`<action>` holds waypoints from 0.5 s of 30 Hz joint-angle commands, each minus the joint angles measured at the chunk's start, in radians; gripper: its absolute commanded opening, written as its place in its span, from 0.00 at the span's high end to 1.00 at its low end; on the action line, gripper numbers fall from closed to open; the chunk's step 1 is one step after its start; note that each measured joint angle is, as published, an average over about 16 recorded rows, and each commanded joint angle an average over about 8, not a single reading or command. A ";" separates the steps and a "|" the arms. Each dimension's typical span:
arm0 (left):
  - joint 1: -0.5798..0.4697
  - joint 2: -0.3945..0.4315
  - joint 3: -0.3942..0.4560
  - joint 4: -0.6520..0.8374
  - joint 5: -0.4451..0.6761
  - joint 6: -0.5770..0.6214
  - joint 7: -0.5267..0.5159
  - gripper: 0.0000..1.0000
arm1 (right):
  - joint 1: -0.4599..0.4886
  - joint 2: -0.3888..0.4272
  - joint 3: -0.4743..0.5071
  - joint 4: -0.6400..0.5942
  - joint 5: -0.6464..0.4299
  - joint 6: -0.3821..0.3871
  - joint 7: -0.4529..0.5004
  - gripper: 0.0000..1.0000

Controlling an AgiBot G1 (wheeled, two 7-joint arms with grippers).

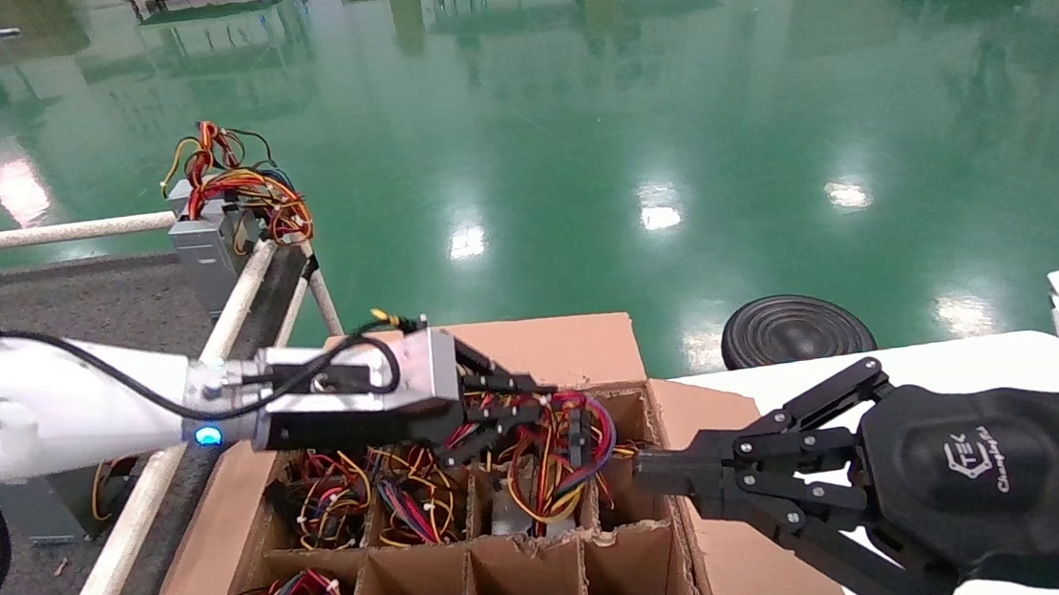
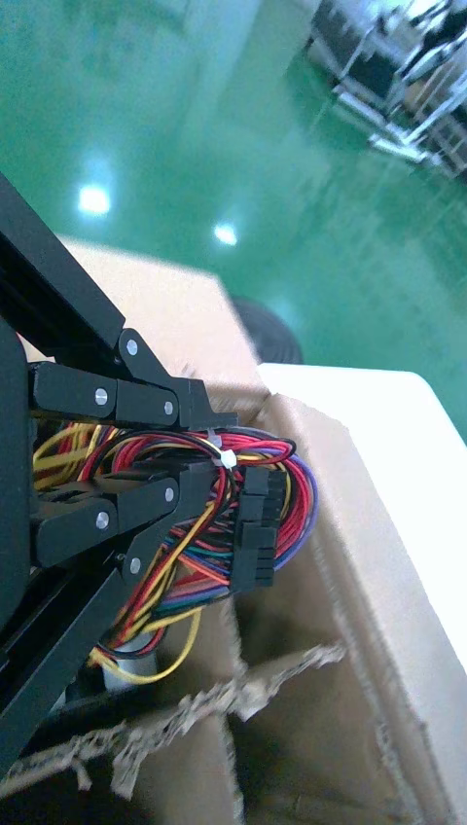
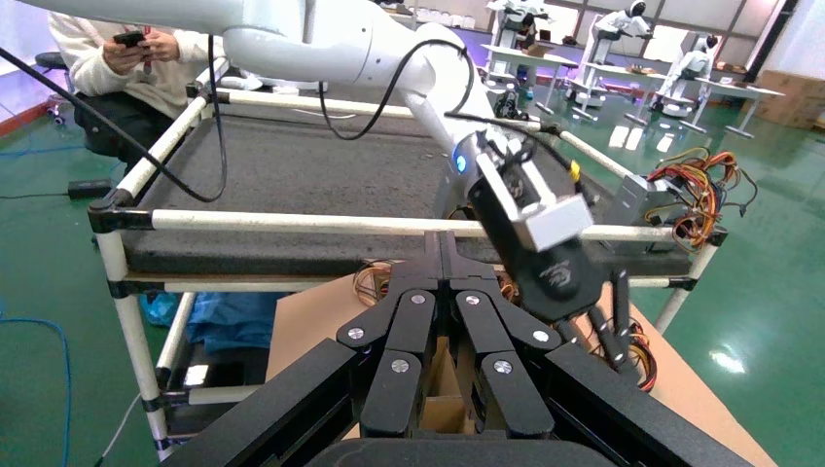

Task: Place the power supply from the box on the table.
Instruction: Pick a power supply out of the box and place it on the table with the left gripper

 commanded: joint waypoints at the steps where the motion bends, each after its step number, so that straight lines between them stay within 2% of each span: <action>1: -0.014 -0.004 -0.007 -0.009 -0.004 0.004 0.010 1.00 | 0.000 0.000 0.000 0.000 0.000 0.000 0.000 1.00; 15: -0.065 -0.009 -0.021 -0.026 -0.014 0.018 0.034 1.00 | 0.000 0.000 0.000 0.000 0.000 0.000 0.000 1.00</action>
